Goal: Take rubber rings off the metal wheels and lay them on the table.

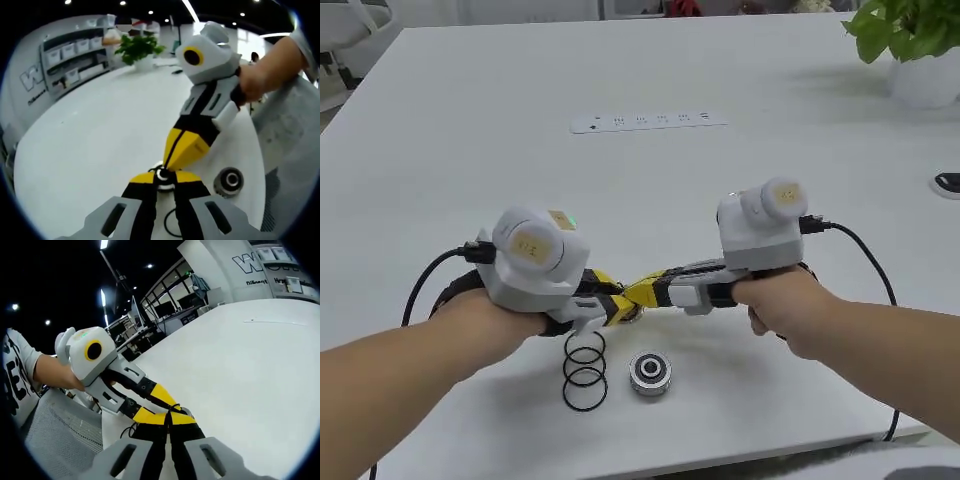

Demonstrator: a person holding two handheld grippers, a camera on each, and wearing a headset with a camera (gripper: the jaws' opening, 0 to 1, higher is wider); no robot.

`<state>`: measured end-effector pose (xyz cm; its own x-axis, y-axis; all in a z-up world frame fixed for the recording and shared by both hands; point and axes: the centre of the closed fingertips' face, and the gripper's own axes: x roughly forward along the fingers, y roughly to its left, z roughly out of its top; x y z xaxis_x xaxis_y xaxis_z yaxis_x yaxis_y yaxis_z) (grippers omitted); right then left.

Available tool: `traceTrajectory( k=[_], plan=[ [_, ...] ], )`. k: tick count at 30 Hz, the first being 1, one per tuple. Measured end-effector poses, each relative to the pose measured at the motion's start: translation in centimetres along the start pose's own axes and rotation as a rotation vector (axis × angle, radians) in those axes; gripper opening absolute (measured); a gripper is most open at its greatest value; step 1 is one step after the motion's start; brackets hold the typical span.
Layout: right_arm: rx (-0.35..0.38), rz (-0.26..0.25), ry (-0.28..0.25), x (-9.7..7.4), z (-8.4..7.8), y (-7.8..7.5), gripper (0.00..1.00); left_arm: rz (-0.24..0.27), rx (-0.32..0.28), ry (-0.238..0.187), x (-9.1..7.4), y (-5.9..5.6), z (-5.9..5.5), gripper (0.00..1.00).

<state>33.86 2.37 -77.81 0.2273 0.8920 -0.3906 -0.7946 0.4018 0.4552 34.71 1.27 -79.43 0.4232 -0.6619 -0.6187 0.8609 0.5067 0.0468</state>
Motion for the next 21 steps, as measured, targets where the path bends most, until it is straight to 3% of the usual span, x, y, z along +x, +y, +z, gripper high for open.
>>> traceTrajectory(
  k=[9, 14, 21],
  plan=[
    [-0.021, -0.014, -0.002, -0.1, 0.0, -0.2, 0.0, 0.011, 0.008, -0.002, 0.0, 0.0, 0.0, 0.13],
    [-0.017, -0.019, -0.004, -0.3, 0.0, -0.4, 0.0, -0.001, 0.009, -0.003, -0.3, -0.2, 0.0, 0.14],
    [-0.012, -0.016, -0.007, -0.3, 0.0, -0.4, 0.0, -0.037, 0.014, -0.037, -1.1, -1.0, 0.8, 0.22]
  ],
)
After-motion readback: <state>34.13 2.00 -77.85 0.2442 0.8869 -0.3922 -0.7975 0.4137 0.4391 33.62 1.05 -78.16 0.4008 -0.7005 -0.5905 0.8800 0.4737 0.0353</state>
